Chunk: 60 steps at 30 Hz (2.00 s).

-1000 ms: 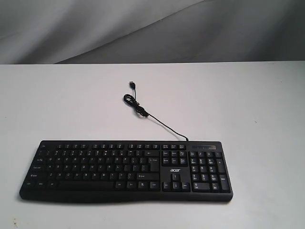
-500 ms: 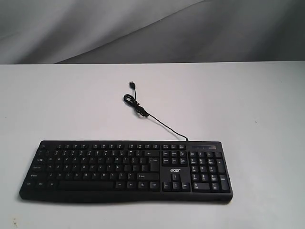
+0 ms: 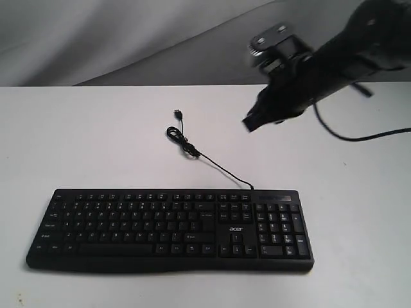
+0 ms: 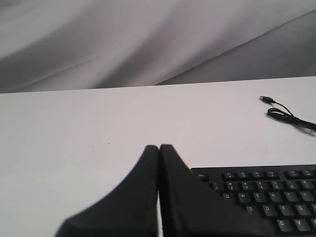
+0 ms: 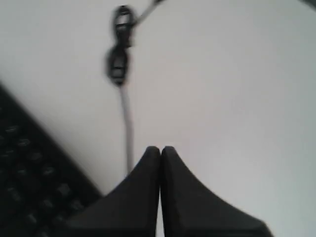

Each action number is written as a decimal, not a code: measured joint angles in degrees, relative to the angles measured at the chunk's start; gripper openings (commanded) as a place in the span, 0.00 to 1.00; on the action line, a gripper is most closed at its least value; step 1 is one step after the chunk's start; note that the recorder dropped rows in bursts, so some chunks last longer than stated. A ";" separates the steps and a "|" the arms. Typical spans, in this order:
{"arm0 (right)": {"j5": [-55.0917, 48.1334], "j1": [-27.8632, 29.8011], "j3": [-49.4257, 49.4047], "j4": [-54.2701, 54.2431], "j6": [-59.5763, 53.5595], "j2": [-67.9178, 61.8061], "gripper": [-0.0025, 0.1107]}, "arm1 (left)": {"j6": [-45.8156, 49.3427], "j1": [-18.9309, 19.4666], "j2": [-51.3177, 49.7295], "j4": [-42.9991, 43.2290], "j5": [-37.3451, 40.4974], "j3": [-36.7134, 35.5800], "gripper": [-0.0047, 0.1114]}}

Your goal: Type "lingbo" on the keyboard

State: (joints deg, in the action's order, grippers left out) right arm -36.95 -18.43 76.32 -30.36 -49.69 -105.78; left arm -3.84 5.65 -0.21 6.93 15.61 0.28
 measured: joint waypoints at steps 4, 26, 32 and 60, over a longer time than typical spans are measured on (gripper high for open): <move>-7.90 -5.07 3.24 -17.57 -18.28 -8.00 0.02 | 0.00 0.00 0.00 0.00 0.00 0.00 0.04; 0.06 -20.75 3.79 -9.51 -16.16 -15.47 0.02 | 0.00 0.00 0.00 0.00 0.00 0.00 0.04; 0.29 -21.66 3.53 -8.44 -16.16 -16.02 0.02 | 0.00 0.00 0.00 0.00 0.00 0.00 0.04; -1.14 -23.37 3.53 -6.24 -16.16 -16.02 0.02 | 0.00 0.00 0.00 0.00 0.00 0.00 0.04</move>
State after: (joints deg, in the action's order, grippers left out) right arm -38.08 -41.80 79.85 -36.60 -65.84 -121.80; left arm -3.84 5.65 -0.21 6.93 15.61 0.28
